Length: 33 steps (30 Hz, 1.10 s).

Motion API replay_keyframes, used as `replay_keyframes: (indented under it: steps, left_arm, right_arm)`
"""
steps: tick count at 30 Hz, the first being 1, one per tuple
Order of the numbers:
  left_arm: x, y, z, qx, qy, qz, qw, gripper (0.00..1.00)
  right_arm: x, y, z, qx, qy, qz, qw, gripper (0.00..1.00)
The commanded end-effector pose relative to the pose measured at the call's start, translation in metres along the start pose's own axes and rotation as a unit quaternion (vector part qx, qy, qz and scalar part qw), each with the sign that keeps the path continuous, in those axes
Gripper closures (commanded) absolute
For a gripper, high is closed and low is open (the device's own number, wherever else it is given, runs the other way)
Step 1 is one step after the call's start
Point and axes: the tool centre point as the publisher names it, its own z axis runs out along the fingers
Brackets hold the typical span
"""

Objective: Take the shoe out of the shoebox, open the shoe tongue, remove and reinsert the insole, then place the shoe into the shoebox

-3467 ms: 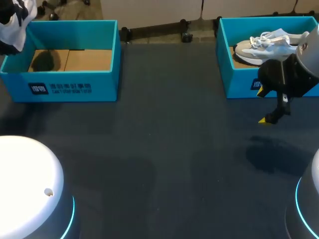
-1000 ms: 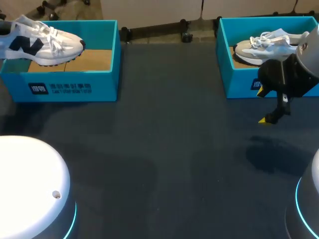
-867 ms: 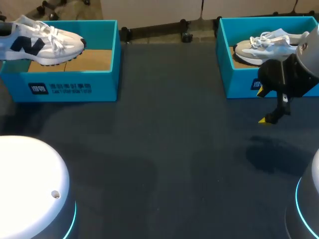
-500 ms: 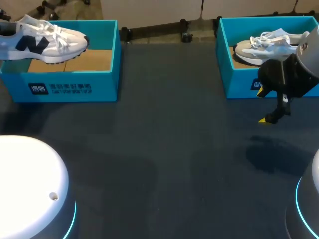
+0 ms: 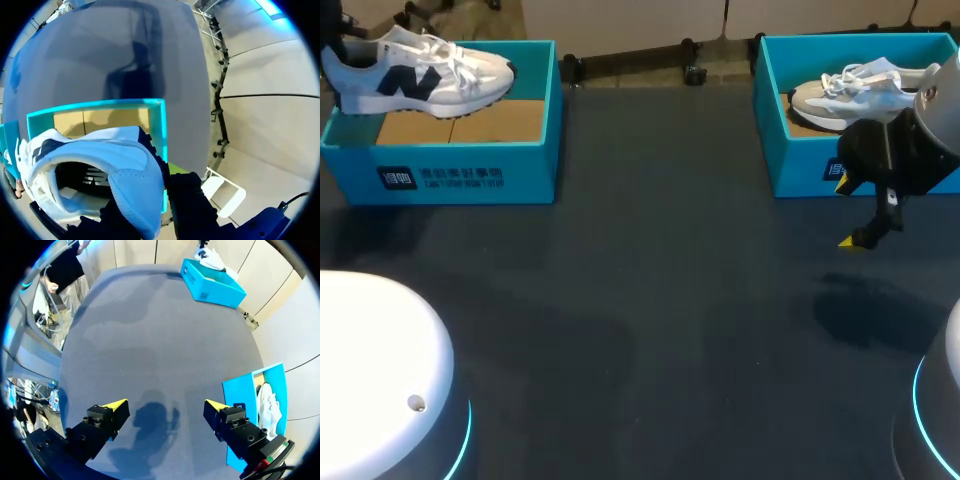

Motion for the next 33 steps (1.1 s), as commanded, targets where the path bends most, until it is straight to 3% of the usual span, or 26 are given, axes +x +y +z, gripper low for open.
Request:
replay_keyframes:
  steps: [1,15,33]
  left_arm:
    - [-0.007,0.009,0.012,-0.001,0.003,0.001,1.000,1.00]
    - [-0.023,0.028,0.046,0.000,0.000,0.006,1.000,1.00]
    - [-0.034,0.029,0.099,0.026,0.009,0.012,1.000,1.00]
  right_arm:
    - [0.000,0.000,0.001,0.001,0.000,0.000,1.000,0.00]
    - [0.000,0.000,0.001,0.001,0.000,0.000,1.000,0.00]
    - [0.000,0.000,0.001,0.001,0.000,0.000,1.000,0.00]
